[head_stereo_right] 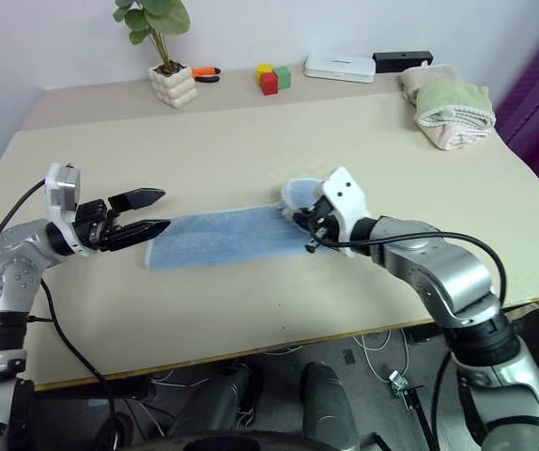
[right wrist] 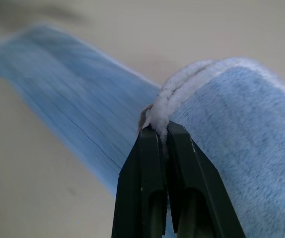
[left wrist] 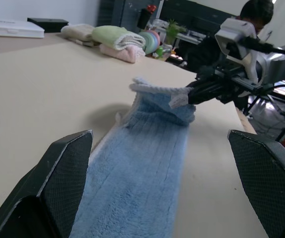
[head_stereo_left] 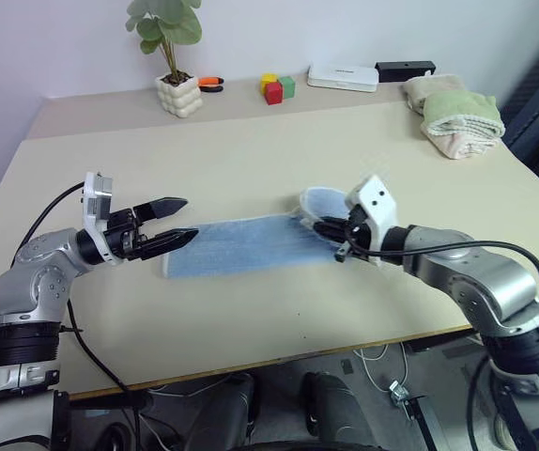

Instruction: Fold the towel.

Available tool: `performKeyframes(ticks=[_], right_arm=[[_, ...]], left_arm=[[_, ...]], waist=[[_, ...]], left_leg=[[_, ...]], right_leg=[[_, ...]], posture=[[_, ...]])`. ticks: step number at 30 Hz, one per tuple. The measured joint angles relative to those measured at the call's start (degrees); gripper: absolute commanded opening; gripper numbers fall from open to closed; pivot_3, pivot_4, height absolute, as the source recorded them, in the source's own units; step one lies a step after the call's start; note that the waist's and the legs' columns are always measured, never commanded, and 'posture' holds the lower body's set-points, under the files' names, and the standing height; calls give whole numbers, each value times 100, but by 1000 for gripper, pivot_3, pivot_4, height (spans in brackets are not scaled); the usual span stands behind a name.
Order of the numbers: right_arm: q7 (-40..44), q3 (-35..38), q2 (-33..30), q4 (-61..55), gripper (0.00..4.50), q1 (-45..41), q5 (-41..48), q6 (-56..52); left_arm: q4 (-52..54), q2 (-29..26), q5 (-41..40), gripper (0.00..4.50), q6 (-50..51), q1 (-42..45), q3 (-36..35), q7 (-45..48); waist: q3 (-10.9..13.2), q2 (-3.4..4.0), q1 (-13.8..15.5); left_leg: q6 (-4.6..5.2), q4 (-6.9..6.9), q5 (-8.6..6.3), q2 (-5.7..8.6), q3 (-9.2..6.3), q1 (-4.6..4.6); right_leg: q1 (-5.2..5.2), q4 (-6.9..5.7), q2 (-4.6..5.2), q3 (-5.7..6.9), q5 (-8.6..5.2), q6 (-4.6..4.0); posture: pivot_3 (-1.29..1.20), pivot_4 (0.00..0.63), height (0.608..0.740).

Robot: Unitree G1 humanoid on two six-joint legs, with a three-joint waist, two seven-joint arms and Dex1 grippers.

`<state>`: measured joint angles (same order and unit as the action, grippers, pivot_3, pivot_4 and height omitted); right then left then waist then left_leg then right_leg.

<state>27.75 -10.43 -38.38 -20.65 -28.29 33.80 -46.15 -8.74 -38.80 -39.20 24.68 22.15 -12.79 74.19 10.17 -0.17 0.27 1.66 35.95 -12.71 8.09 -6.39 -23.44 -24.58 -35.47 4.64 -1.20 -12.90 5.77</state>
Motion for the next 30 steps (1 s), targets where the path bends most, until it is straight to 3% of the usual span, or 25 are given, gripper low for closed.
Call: performKeyframes(ticks=[8,15,18,25,30], right_arm=[[393,-737,800,713,55,-197,-662,111],[678,-1041,1119,949,55,-199,-1206,445],[812,-1153,1216,1064,951,-201,-1402,568],[983,-989,1519,1050,4409,-198,-1377,569],[1116,114,2048,707,4461,-499,-494,699]], left_arm=[[156,7,-7,4500,-2,-133,-7,-86],[278,6,-19,4500,5,-236,-52,-165],[285,6,-18,4500,4,-236,-52,-184],[284,6,-18,4500,2,-234,-52,-187],[279,7,-18,4500,2,-226,-49,-179]], waist=[[0,0,23],[-1,0,25],[-1,0,24],[0,0,23],[0,0,8]], left_leg=[[0,-6,1,0,0,0],[-3,-3,0,0,-1,0],[-3,-4,1,0,-1,0],[-4,-4,1,0,-1,0],[-5,-3,1,0,-2,1]], right_leg=[[-6,-1,-2,1,3,5],[-7,-7,-5,2,4,5],[-7,-7,-5,2,5,6],[-8,-9,-7,2,5,6],[-8,-13,-8,0,6,7]], posture=[[0,150,740],[0,150,740],[0,150,740],[0,150,740],[0,150,740]])
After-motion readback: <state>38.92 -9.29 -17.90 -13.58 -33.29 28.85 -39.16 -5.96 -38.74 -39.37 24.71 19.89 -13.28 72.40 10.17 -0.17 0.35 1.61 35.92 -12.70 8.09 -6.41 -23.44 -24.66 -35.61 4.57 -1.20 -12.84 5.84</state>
